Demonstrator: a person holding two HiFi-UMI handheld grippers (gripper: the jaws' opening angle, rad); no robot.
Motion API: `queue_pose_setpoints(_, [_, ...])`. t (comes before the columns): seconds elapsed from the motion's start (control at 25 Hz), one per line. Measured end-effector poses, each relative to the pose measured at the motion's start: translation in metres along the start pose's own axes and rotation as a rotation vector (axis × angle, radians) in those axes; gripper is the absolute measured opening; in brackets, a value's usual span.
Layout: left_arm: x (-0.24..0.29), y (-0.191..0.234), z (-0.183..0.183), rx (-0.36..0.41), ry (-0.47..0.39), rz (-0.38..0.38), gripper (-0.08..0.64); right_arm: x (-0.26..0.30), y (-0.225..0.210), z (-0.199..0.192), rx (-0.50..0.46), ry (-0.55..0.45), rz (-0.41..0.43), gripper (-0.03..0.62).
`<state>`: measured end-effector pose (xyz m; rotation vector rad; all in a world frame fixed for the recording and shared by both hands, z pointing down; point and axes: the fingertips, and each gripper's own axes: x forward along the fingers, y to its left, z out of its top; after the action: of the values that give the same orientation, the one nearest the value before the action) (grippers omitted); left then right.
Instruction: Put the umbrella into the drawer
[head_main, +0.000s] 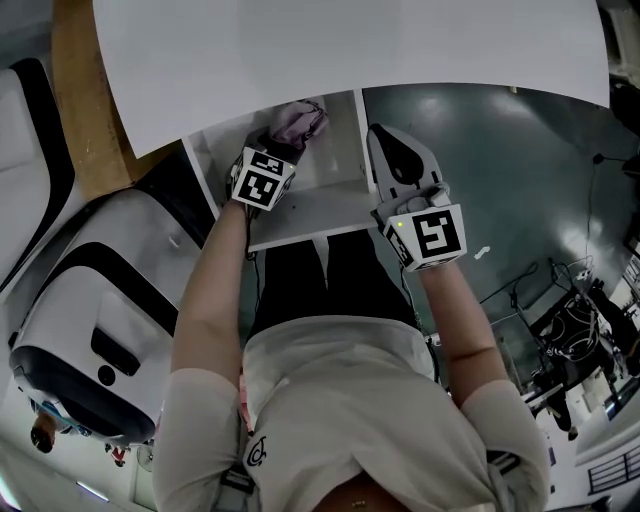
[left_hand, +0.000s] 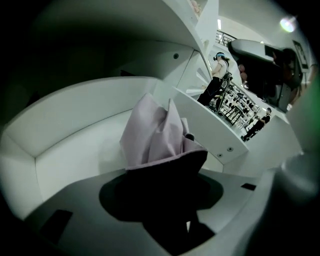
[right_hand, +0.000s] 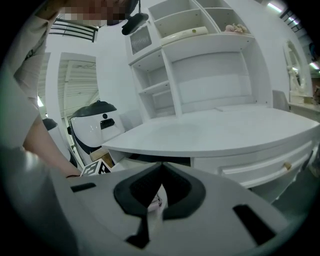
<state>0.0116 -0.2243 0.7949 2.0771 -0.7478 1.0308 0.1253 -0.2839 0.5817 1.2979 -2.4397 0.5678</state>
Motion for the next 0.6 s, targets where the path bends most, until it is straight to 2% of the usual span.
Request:
queue_pose_setpoints(0.2, [0.003,0.001,0.001,-0.033,-0.007,-0.046,0.245,-0.004,-0.007,-0.001,0.057,-0.008,-0.003,0.006])
queue_pose_setpoints(0.28, [0.004,-0.005,0.002,-0.05,0.003,-0.068,0.289,-0.007,-0.008,-0.001,0.067,-0.003,-0.006,0.006])
queue_pose_setpoints(0.36, [0.001,-0.011,0.005,-0.083,-0.007,-0.086,0.375,-0.01,-0.005,0.002,0.071,0.0,-0.003,0.006])
queue_pose_setpoints(0.6, [-0.029,-0.02,0.04,-0.102,-0.085,-0.054,0.402,-0.013,0.006,0.023,0.088,-0.021,0.027,0.006])
